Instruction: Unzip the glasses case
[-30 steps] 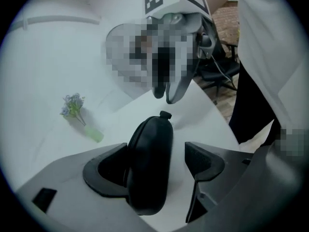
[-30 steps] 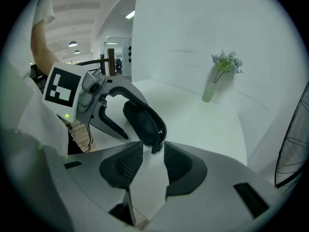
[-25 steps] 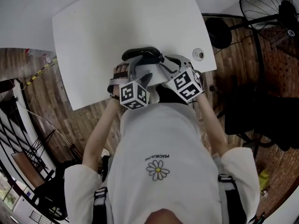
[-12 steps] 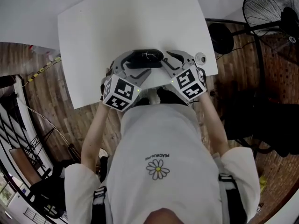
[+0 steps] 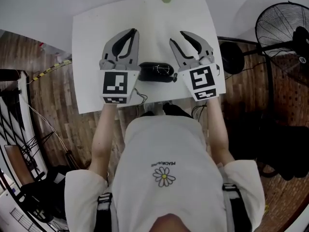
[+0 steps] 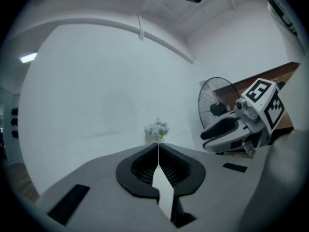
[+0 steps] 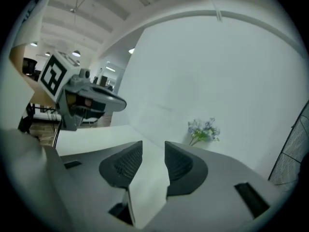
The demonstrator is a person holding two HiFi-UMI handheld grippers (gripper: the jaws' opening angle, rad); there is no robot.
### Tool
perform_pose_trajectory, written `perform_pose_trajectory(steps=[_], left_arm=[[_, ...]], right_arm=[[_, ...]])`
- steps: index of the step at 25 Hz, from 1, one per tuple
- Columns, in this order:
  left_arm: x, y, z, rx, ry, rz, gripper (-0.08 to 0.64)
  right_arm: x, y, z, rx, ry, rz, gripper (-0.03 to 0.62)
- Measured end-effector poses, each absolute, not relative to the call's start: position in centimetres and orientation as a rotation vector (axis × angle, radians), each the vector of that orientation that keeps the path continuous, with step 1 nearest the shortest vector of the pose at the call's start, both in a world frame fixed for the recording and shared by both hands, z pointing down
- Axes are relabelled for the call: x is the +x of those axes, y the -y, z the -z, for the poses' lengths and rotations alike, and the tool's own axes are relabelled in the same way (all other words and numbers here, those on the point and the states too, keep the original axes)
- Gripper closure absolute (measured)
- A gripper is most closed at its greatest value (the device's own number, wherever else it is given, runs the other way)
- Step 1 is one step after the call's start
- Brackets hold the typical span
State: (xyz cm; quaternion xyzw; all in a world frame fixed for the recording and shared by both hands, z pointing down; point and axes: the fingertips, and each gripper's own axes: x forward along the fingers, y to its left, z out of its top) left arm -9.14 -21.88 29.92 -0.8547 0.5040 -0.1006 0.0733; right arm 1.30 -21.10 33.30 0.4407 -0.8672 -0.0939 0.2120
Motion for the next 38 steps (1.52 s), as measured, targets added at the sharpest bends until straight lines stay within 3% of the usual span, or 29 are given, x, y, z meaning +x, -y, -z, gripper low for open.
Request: perform_pose_trajectory(steps=[7,10,12,38], left_arm=[[-13.0,21.6,-28.2,-2.395,-1.893,-0.006,0.543],[-14.0,20.5,-28.2,-2.305,-1.961,-0.064,0.544],[-14.7,19.7,-28.5,-2.282,-1.995,-0.108,0.544],[-17.1,19.1,-29.8,-2.232,-2.052,-0.021,0.545]], right_arm=[[0.9,21.7,-28.5,1.405,2.665,0.148,0.476],[1.9,21.6,-28.0,1.531,2.751,0.047,0.558],[2.5,21.6,-28.4,1.591,2.749,0.017,0.573],[2.7,21.7,-30.6,1.617,2.596,0.117,0.584]])
